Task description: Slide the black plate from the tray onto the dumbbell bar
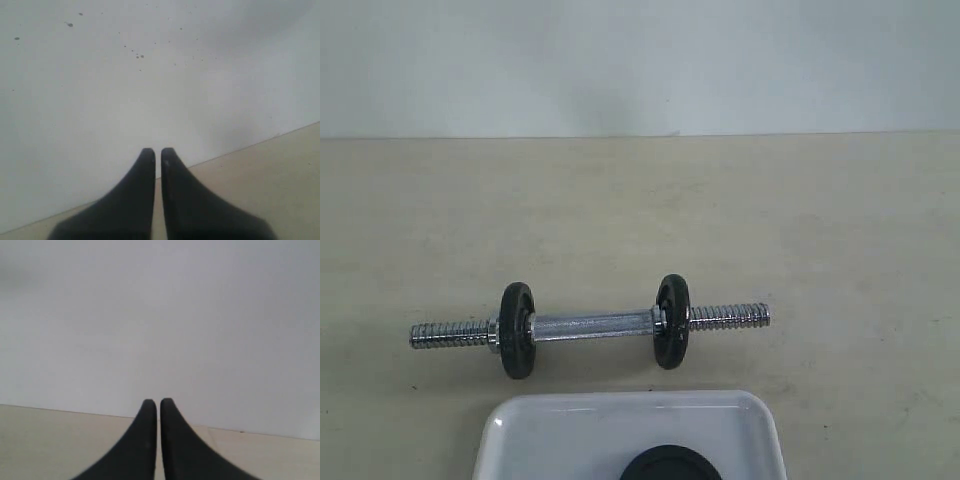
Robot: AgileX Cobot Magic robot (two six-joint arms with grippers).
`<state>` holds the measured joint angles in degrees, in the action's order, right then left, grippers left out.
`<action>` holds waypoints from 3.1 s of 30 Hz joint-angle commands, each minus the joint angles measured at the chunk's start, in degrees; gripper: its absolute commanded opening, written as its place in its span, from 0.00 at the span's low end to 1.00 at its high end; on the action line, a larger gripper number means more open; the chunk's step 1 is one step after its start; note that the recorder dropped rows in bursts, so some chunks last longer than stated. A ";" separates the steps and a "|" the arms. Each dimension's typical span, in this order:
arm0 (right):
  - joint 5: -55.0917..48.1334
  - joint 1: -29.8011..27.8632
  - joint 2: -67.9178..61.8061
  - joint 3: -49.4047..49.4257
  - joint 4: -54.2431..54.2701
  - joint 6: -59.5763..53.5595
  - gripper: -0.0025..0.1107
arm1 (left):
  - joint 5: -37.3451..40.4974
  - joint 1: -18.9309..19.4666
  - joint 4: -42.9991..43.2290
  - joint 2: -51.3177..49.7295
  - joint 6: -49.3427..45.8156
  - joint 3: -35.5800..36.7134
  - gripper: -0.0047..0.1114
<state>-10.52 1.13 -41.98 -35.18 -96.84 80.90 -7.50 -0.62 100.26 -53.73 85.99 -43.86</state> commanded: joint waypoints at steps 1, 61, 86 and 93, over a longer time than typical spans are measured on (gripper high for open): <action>-7.25 -0.04 3.92 -0.27 15.50 -17.64 0.03 | -0.77 -0.02 -0.31 5.26 0.42 3.99 0.08; -11.29 -0.04 23.92 -0.27 85.24 -79.61 0.03 | -31.36 -0.14 -57.54 6.36 -67.26 10.47 0.08; -7.94 -0.04 23.92 -0.27 86.34 -79.61 0.03 | -48.67 -0.14 -11.97 -4.69 -15.01 10.47 0.08; -7.60 -0.04 23.92 -0.27 86.26 -79.61 0.03 | -35.96 -2.89 -0.31 -4.93 -2.85 10.47 0.08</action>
<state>-18.88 1.13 -18.35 -35.18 -10.46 1.57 -45.35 -1.49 99.11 -58.34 80.96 -33.24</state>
